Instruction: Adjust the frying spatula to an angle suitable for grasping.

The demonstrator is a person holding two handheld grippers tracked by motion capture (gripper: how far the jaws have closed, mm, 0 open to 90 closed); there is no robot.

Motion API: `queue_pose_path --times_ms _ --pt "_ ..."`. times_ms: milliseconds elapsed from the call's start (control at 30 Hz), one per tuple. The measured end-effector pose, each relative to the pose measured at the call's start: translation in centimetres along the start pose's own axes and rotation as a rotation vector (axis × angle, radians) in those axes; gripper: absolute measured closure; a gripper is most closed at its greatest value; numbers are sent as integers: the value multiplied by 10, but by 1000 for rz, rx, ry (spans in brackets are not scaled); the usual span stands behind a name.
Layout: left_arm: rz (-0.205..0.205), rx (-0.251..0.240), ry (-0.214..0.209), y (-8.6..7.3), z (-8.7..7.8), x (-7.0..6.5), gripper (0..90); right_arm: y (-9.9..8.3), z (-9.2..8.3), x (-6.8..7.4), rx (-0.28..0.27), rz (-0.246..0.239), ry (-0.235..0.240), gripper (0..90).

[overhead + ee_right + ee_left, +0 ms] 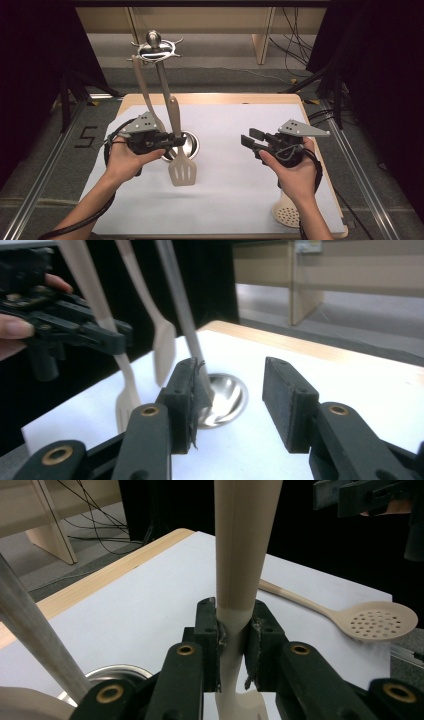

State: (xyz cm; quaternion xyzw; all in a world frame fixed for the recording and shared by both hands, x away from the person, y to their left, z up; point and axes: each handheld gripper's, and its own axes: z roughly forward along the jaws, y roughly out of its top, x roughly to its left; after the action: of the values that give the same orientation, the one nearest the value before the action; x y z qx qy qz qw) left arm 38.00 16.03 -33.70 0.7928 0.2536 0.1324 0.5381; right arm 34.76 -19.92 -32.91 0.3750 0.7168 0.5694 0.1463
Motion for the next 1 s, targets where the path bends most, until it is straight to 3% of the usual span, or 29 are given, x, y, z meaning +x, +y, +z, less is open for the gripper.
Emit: queue_pose_path --times_ms 67,200,333,633,700,733,767,900,1000 --pt "-1 2 3 1 0 1 775 -1 0 -4 1 -17 -12 579" --pt "-2 0 14 2 -2 3 775 0 -3 -4 11 11 -15 575" --pt "-3 -10 23 6 -4 8 775 0 -3 -7 7 -8 -19 574" --pt "4 -4 44 18 -12 18 775 -1 -2 -5 18 10 -6 569" --pt "5 -2 49 21 -15 20 775 -2 -1 -5 21 -4 -8 567" --pt "-16 -2 60 22 -16 19 775 -2 -1 -6 18 -17 -10 567" --pt "-10 1 61 23 -17 20 775 -2 0 -4 22 8 1 567" --pt "15 -1 66 29 -21 25 775 -2 0 -4 20 11 3 567" --pt "7 -4 73 32 -23 27 775 -3 0 -6 14 -3 -6 566"
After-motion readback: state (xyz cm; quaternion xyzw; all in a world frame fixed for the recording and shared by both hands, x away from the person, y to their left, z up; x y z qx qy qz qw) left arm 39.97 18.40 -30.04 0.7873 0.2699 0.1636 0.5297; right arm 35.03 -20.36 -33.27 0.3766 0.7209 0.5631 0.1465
